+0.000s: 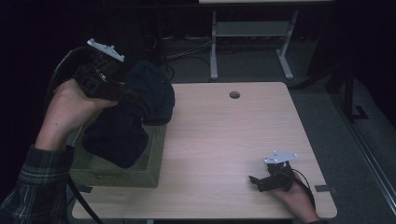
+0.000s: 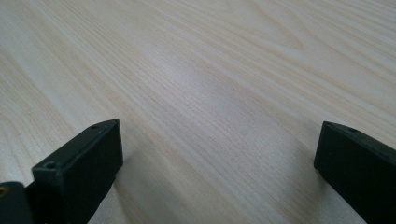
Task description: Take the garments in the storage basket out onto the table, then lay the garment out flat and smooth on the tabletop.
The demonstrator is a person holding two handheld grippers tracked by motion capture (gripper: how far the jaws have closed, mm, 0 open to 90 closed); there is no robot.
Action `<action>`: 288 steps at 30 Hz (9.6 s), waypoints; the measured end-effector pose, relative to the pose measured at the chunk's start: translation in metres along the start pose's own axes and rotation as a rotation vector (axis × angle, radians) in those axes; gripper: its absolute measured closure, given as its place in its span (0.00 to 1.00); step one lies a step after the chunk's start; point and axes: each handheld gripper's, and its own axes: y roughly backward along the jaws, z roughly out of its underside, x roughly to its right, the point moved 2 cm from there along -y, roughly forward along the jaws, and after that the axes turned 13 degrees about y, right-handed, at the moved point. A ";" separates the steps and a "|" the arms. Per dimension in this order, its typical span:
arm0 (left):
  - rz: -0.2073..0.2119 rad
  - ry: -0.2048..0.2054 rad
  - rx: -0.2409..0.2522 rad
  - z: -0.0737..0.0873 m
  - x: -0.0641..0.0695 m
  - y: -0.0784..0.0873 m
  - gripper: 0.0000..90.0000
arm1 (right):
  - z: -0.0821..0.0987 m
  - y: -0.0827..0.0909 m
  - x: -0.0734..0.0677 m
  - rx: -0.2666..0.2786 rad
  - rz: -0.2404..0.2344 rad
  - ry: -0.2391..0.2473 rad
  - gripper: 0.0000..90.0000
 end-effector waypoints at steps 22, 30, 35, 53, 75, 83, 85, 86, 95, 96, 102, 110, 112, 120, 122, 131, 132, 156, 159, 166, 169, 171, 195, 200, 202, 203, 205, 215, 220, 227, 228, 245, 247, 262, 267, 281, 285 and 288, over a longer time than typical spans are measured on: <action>0.066 -0.121 0.047 -0.055 0.058 -0.005 0.82 | 0.000 0.000 0.000 0.001 -0.001 0.007 0.01; 0.102 -0.163 0.044 -0.071 0.081 -0.017 0.82 | 0.000 0.000 0.000 0.001 0.000 0.006 0.01; 0.141 -0.188 0.050 -0.079 0.098 -0.033 0.82 | 0.000 0.000 0.000 0.004 0.000 0.005 0.01; 0.287 -0.201 0.009 -0.075 0.132 -0.105 0.82 | 0.000 0.000 0.000 0.004 -0.004 0.001 0.01; 0.434 -0.136 -0.074 -0.042 0.139 -0.203 0.82 | 0.000 0.000 0.000 0.007 -0.007 0.017 0.01; 0.460 -0.073 -0.129 -0.032 0.118 -0.248 0.82 | 0.000 0.000 0.000 0.008 -0.008 0.014 0.01; 0.459 -0.063 -0.132 -0.032 0.115 -0.252 0.82 | 0.000 0.000 0.000 0.008 -0.009 0.013 0.01; 0.464 -0.059 -0.138 -0.031 0.112 -0.256 0.82 | 0.000 0.000 -0.001 0.005 -0.009 0.008 0.01; 0.444 0.004 -0.126 -0.024 0.084 -0.282 0.81 | 0.000 0.000 0.000 0.003 -0.008 0.014 0.01; 0.444 0.016 -0.124 -0.023 0.081 -0.284 0.81 | 0.000 0.000 0.000 0.002 -0.009 0.012 0.01; 0.369 0.048 -0.154 -0.014 0.070 -0.304 0.81 | 0.000 0.000 0.000 0.006 -0.009 0.016 0.01; 0.278 0.060 -0.194 -0.002 0.064 -0.336 0.80 | 0.000 0.000 0.000 0.003 -0.007 0.016 0.01; 0.258 0.063 -0.198 -0.001 0.064 -0.340 0.80 | 0.000 -0.001 0.000 0.006 -0.007 0.021 0.01; 0.216 0.067 -0.215 0.005 0.063 -0.354 0.80 | 0.000 0.000 0.000 0.005 -0.008 0.024 0.01; 0.209 0.063 -0.211 0.004 0.063 -0.353 0.79 | 0.000 0.000 0.000 0.003 -0.009 0.022 0.01; 0.155 0.027 -0.137 -0.003 0.057 -0.320 0.43 | 0.000 0.000 -0.001 0.005 -0.011 0.017 0.01; 0.158 0.027 -0.123 -0.003 0.058 -0.313 0.40 | 0.000 -0.001 0.000 0.008 -0.012 0.018 0.01; 0.203 0.008 -0.142 0.060 0.086 -0.264 1.00 | 0.000 0.000 0.000 0.004 -0.010 0.022 0.01; 0.210 0.009 -0.145 0.073 0.090 -0.265 1.00 | 0.000 0.000 0.000 0.001 -0.009 0.019 0.01; 0.228 0.015 -0.155 0.105 0.099 -0.268 1.00 | 0.000 0.000 0.000 0.000 -0.011 0.021 0.01; 0.230 0.019 -0.144 0.122 0.102 -0.272 1.00 | 0.000 0.000 0.000 0.000 -0.008 0.019 0.01; 0.234 0.019 -0.159 0.128 0.102 -0.275 1.00 | 0.000 0.000 0.000 -0.001 -0.009 0.025 0.01; 0.222 -0.003 -0.184 0.142 0.097 -0.287 1.00 | -0.005 0.004 0.007 -0.019 -0.028 0.023 0.16; 0.227 0.004 -0.186 0.142 0.096 -0.287 1.00 | -0.011 0.010 0.015 0.006 -0.012 0.019 0.19; 0.225 0.003 -0.186 0.142 0.096 -0.288 1.00 | -0.012 0.011 0.016 0.009 -0.015 0.011 0.21; 0.224 0.003 -0.187 0.142 0.096 -0.287 1.00 | -0.014 0.012 0.017 0.019 -0.016 0.007 0.22; 0.226 0.004 -0.188 0.142 0.096 -0.287 1.00 | -0.020 0.015 0.021 0.040 -0.019 0.003 0.25; 0.234 0.016 -0.187 0.142 0.095 -0.288 1.00 | -0.057 0.014 0.026 0.097 -0.051 0.015 0.33; 0.248 0.016 -0.188 0.142 0.093 -0.288 1.00 | -0.076 0.011 0.028 0.110 -0.055 0.034 0.35; 0.244 0.015 -0.183 0.142 0.093 -0.288 1.00 | -0.097 0.008 0.034 0.146 -0.054 0.033 0.41; 0.244 0.015 -0.183 0.142 0.093 -0.288 1.00 | -0.100 0.008 0.035 0.152 -0.061 0.030 0.43; 0.247 0.021 -0.189 0.141 0.094 -0.289 1.00 | -0.124 -0.022 0.054 0.129 -0.086 0.070 0.92; 0.247 0.024 -0.188 0.141 0.094 -0.289 1.00 | -0.128 -0.023 0.057 0.123 -0.077 0.079 0.94; 0.263 0.041 -0.192 0.141 0.091 -0.289 1.00 | -0.167 -0.037 0.101 0.114 0.004 0.062 0.95; 0.264 0.041 -0.197 0.141 0.091 -0.289 1.00 | -0.178 -0.048 0.118 0.087 0.023 0.061 0.95; 0.277 0.046 -0.199 0.141 0.088 -0.289 1.00 | -0.186 -0.061 0.125 0.101 -0.044 0.027 0.70; 0.282 0.052 -0.199 0.141 0.088 -0.290 1.00 | -0.186 -0.041 0.117 0.141 -0.039 0.050 0.71; 0.285 0.054 -0.199 0.141 0.088 -0.290 1.00 | -0.180 -0.030 0.111 0.149 -0.048 0.062 0.81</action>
